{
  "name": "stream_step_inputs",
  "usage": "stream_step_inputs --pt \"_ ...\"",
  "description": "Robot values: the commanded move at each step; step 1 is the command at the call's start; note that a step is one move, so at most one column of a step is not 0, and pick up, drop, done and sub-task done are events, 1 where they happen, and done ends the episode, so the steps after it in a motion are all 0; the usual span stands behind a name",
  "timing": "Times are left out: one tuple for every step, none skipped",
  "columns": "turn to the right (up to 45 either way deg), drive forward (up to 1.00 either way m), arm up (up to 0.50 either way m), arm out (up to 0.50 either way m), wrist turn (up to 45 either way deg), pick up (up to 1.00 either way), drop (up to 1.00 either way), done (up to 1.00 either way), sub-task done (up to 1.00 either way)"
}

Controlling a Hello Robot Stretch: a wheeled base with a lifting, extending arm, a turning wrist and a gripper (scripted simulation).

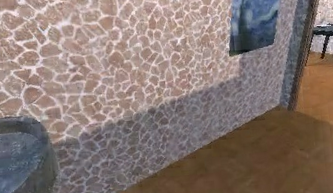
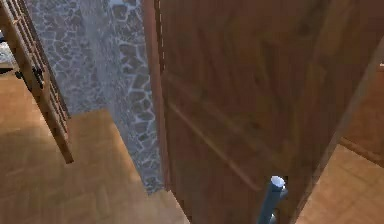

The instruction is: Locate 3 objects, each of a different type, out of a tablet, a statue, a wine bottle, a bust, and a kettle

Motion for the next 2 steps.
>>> stream_step_inputs --pt "30.0 0.00 0.00 0.00 0.0 0.00 0.00 0.00 0.00" --pt "0.0 1.00 0.00 0.00 0.0 0.00 0.00 0.00 0.00"
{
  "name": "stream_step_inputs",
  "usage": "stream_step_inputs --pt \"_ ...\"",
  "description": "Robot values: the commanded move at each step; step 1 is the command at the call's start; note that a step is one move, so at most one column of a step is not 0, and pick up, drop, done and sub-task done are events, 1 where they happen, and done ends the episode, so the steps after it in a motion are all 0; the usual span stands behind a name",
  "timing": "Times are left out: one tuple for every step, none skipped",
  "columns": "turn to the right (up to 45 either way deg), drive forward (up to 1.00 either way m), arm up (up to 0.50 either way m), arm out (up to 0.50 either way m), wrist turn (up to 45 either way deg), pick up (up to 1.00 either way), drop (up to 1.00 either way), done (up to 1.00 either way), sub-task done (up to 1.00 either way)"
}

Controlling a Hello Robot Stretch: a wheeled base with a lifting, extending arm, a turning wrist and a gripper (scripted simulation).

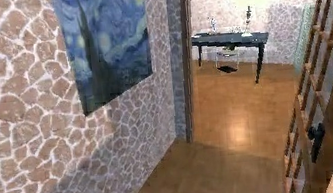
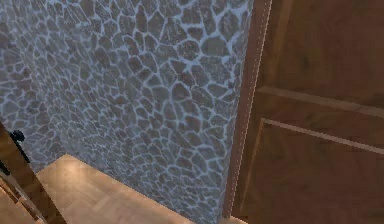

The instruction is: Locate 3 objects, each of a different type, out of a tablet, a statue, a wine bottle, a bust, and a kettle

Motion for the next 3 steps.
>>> stream_step_inputs --pt "3.0 0.00 0.00 0.00 0.0 0.00 0.00 0.00 0.00" --pt "0.0 0.65 0.00 0.00 0.0 0.00 0.00 0.00 0.00" --pt "21.0 0.00 0.00 0.00 0.0 0.00 0.00 0.00 0.00"
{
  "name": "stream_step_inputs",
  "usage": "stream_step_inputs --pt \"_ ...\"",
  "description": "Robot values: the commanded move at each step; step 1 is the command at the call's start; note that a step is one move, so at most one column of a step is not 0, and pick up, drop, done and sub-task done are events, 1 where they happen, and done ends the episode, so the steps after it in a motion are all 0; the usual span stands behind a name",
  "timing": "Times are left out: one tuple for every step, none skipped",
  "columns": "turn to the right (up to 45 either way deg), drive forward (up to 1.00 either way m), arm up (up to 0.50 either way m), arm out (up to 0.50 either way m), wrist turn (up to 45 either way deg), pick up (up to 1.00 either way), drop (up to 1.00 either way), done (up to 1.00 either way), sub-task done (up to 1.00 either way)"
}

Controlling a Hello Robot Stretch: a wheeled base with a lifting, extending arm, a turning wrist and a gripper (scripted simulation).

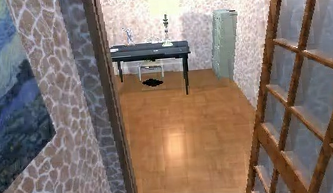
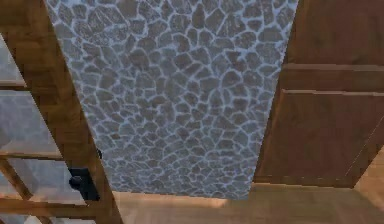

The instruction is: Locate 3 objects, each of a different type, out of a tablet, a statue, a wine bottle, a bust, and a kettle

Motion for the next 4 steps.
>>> stream_step_inputs --pt "3.0 0.00 0.00 0.00 0.0 0.00 0.00 0.00 0.00" --pt "0.0 1.00 0.00 0.00 0.0 0.00 0.00 0.00 0.00" --pt "0.0 0.20 0.00 0.00 0.0 0.00 0.00 0.00 0.00" --pt "-45.0 0.00 0.00 0.00 0.0 0.00 0.00 0.00 0.00"
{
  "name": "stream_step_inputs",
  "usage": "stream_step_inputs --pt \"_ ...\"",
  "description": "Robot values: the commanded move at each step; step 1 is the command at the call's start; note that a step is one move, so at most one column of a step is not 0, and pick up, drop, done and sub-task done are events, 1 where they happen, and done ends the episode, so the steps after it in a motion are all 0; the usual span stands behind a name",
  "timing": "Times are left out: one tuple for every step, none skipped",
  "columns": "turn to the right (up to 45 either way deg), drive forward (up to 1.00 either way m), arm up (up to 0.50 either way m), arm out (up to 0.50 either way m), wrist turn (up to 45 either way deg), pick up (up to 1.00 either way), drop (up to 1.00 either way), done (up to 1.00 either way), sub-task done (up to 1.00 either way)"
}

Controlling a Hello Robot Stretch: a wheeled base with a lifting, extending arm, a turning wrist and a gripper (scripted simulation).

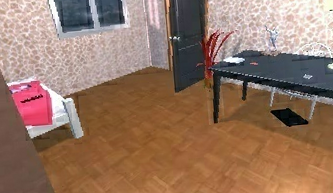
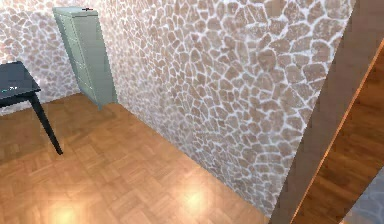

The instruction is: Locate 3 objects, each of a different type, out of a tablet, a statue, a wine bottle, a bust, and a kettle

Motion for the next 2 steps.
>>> stream_step_inputs --pt "-6.0 0.00 0.00 0.00 0.0 0.00 0.00 0.00 0.00" --pt "0.0 1.00 0.00 0.00 0.0 0.00 0.00 0.00 0.00"
